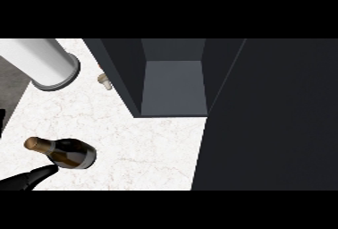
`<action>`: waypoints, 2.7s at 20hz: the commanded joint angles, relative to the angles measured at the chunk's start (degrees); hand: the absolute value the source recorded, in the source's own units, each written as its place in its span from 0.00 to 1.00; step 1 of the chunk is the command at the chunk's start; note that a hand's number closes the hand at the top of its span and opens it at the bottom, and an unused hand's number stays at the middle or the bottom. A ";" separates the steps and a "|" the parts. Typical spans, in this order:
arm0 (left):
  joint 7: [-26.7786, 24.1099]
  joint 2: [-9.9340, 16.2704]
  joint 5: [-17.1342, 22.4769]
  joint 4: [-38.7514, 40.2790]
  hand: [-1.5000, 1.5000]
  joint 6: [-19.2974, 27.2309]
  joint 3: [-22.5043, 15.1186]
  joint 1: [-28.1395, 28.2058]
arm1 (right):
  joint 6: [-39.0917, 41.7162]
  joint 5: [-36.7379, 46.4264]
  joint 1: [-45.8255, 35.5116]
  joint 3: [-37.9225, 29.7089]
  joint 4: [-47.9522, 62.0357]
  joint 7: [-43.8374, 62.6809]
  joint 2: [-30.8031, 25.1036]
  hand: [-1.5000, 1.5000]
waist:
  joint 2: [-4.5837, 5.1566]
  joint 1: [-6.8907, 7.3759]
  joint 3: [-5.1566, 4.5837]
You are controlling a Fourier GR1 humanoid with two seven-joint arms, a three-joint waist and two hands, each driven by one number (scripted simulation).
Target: Pick up the wine, place it into the cabinet and close the cabinet
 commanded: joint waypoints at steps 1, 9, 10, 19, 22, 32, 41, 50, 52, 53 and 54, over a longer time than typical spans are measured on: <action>-6.40 -1.28 -0.04 6.92 0.00 -0.66 1.29 -0.11 | 0.22 6.59 4.13 2.46 -11.52 3.17 -3.74 0.00 | 0.02 -0.41 0.03; -16.79 -3.07 -1.31 15.08 0.00 -3.19 1.93 3.97 | -1.43 5.03 2.09 0.57 -12.06 4.77 -5.85 0.00 | 0.11 -0.07 0.05; -17.36 -3.64 0.11 13.08 0.00 -4.21 2.02 6.62 | -2.37 6.37 0.17 0.01 -11.77 5.66 -5.47 0.00 | 0.03 0.18 0.03; -26.47 -3.66 1.53 24.69 0.00 -6.40 3.72 8.65 | -4.44 8.77 0.88 3.90 -10.67 4.63 -7.02 0.00 | 0.00 -0.05 0.03; -29.23 -2.49 3.50 24.97 0.00 -10.30 4.86 12.68 | -4.88 7.29 -1.01 1.26 -11.96 7.27 -8.13 0.00 | -0.07 0.25 0.01; -37.69 -0.33 1.60 44.27 0.00 -7.72 8.07 1.29 | -5.92 4.11 -4.11 -1.93 -10.68 8.38 -8.58 0.00 | 0.20 0.01 0.05; -43.16 2.21 4.16 57.08 0.00 -13.71 9.53 -2.34 | -8.18 8.03 -6.44 2.55 -9.39 9.41 -8.64 0.00 | 0.11 -0.15 0.01; -46.05 1.01 5.31 63.68 0.00 -17.36 8.18 -4.19 | -7.47 6.50 -1.38 2.35 -12.44 6.60 -12.18 0.00 | 0.08 -0.18 0.09; -46.82 4.04 6.71 66.27 0.00 -20.70 9.56 -5.14 | -8.76 7.13 -3.22 3.30 -11.80 7.31 -10.98 0.00 | 0.08 -0.12 0.06; -48.33 4.36 6.49 71.80 0.00 -20.03 10.25 -8.80 | -8.94 7.95 -1.94 5.21 -8.57 3.10 -10.10 0.00 | 0.18 -0.24 0.05; -50.43 2.35 5.58 70.91 0.00 -19.76 9.09 -6.45 | -9.15 8.21 -4.05 4.06 -9.86 6.39 -10.35 0.00 | 0.13 -0.06 0.04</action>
